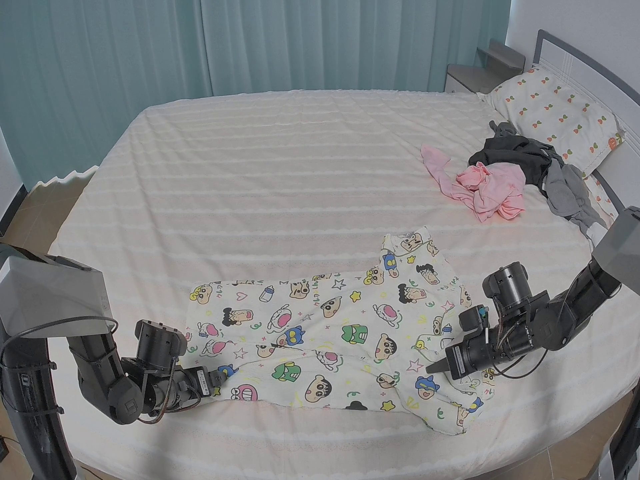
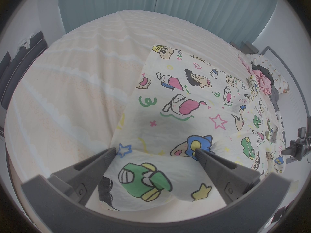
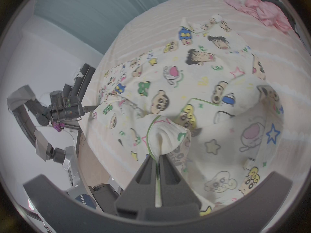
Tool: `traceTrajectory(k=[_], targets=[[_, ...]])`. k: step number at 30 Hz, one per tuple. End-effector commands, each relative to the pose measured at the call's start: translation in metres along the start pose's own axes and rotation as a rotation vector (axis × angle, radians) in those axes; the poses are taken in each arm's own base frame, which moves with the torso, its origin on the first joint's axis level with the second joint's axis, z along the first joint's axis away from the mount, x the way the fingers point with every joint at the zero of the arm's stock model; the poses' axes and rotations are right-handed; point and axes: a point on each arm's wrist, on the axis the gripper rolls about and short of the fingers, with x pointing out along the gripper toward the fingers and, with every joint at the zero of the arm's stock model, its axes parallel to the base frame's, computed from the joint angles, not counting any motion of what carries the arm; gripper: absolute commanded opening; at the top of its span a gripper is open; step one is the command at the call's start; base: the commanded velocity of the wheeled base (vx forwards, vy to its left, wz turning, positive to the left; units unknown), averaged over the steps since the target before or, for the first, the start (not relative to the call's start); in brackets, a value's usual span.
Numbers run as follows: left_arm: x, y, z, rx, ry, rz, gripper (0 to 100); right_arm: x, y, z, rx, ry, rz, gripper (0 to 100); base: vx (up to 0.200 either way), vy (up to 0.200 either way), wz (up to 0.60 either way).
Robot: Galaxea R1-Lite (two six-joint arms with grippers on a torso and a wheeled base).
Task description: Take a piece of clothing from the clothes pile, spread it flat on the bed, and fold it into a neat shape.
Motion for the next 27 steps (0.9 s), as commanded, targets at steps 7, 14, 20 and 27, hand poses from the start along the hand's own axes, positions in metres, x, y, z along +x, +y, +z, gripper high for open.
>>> traceTrajectory(k=[7,14,20,27], targets=[[-0.001,-0.001,0.001,-0.004,-0.004,-0.003,100,0.008,0.044,-0.019,-0.131,0.033,-0.039,100,0.0,0.0,0.0],[0.0,0.0,0.0,-0.004,-0.001,0.0,100,-0.006,0.062,-0.038,-0.155,0.067,0.03,100,0.0,0.0,0.0],[0.0,0.0,-0.001,-0.003,0.003,0.003,100,-0.009,0.065,-0.056,-0.15,0.128,0.115,100,0.0,0.0,0.0],[0.0,0.0,-0.001,-0.003,0.003,0.003,100,-0.03,0.064,-0.051,-0.113,0.058,0.11,100,0.0,0.0,0.0]])
